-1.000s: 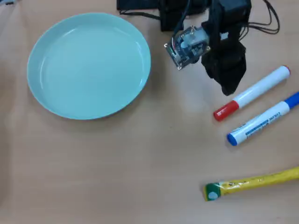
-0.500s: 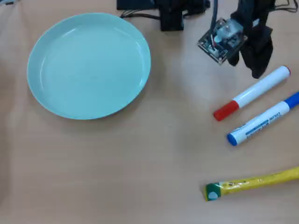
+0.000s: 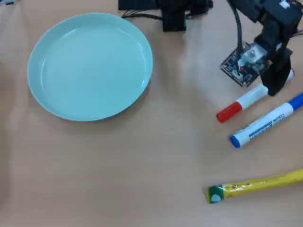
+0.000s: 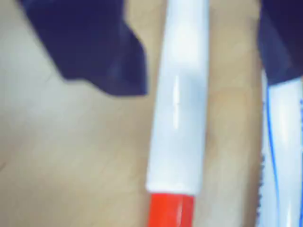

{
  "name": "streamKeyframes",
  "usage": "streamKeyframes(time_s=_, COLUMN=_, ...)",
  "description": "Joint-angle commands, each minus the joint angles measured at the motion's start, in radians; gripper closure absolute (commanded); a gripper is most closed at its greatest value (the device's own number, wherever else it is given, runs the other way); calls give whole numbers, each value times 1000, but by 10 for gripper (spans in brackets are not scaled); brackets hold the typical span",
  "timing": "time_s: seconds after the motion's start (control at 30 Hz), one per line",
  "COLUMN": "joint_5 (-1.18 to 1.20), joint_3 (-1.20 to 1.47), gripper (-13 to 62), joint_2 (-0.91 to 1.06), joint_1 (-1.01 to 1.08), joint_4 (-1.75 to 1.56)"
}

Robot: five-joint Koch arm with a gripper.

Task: Pick up the red pen.

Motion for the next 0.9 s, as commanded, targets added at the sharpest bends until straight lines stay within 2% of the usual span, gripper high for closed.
streamKeyframes(time_s=0.0, joint_5=52, joint_3=-103, gripper=243, joint_2=-11, joint_1=-25, joint_4=71)
streamKeyframes(time_s=0.47, joint_5=91, joint_3=-130, gripper=243, joint_2=-202, joint_1=-51, joint_4=78)
streamKeyframes(time_s=0.87, joint_5=152, joint_3=-129, gripper=243, joint_2=-264, joint_1=-12, joint_4=78)
